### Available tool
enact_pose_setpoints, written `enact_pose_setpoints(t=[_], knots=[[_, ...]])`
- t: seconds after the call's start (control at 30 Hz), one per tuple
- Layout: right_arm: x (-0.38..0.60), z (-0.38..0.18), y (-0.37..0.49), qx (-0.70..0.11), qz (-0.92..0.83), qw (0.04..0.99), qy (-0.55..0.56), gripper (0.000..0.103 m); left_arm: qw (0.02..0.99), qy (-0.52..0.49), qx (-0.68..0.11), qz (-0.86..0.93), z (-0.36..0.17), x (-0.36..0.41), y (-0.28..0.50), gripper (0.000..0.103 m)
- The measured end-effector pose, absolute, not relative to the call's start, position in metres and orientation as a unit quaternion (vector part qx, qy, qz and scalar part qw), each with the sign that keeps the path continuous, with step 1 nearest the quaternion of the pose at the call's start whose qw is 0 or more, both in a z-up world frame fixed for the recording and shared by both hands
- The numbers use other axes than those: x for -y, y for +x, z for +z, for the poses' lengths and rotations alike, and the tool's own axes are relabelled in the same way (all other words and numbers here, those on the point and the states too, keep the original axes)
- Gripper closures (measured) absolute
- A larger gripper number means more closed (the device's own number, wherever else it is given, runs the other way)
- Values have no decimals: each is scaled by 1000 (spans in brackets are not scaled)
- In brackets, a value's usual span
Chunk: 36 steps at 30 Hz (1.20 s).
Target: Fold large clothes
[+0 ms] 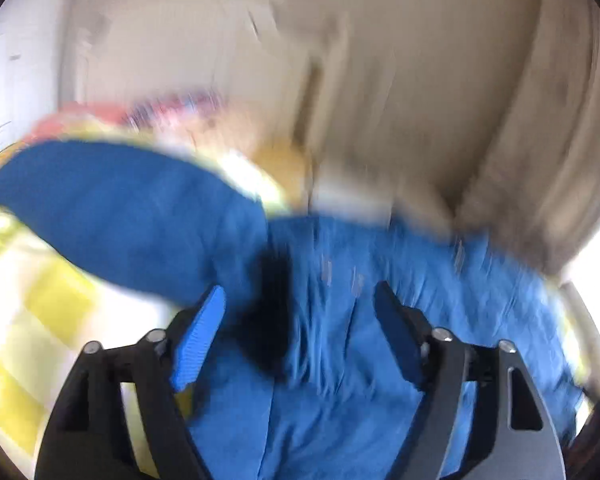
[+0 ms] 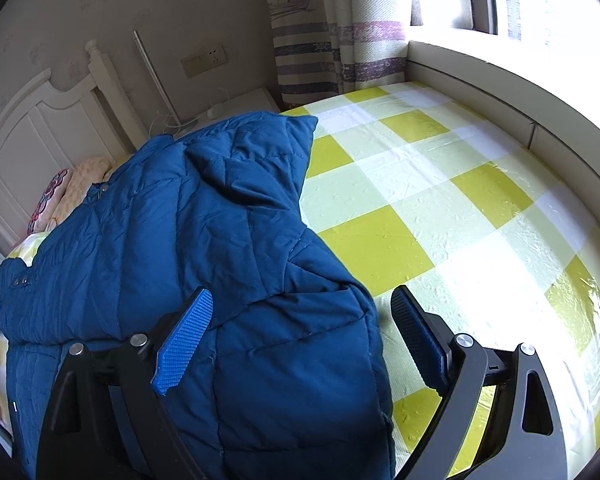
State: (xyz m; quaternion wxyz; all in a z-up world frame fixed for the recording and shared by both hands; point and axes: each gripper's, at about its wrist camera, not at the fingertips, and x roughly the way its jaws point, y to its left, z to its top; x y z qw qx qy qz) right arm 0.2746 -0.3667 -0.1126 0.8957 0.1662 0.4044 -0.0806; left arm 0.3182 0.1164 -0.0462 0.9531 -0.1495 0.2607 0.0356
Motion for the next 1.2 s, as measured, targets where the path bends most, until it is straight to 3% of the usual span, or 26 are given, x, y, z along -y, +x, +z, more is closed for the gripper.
enact_pose_setpoints(t=[0.1, 0.27, 0.43, 0.5, 0.63, 0.77, 0.93, 1.1, 1.2], knots=[[366, -112, 274, -402, -77, 897, 166, 15, 958, -104, -269, 2, -31, -98, 323, 19], [366, -111, 273, -397, -77, 899, 167, 19, 933, 51, -355, -26, -73, -41, 363, 19], [365, -109, 271, -390, -71, 902, 169, 24, 908, 8, -416, -48, -122, -47, 387, 14], [364, -106, 268, -379, -69, 908, 167, 27, 909, -14, -411, -71, -123, -52, 385, 2], [359, -92, 258, -340, -81, 925, 149, 41, 907, -11, -416, -70, -129, -48, 389, 2], [316, -64, 262, -306, -54, 950, 44, 44, 905, 8, -421, -60, -129, -40, 391, 2], [255, -63, 315, -358, 5, 931, -75, 46, 906, 6, -420, -61, -124, -44, 384, 2], [254, -106, 369, -452, 39, 890, -48, 45, 906, 6, -420, -61, -123, -45, 384, 2], [268, -99, 379, -459, 50, 887, -17, 46, 906, 8, -420, -60, -124, -44, 384, 2]])
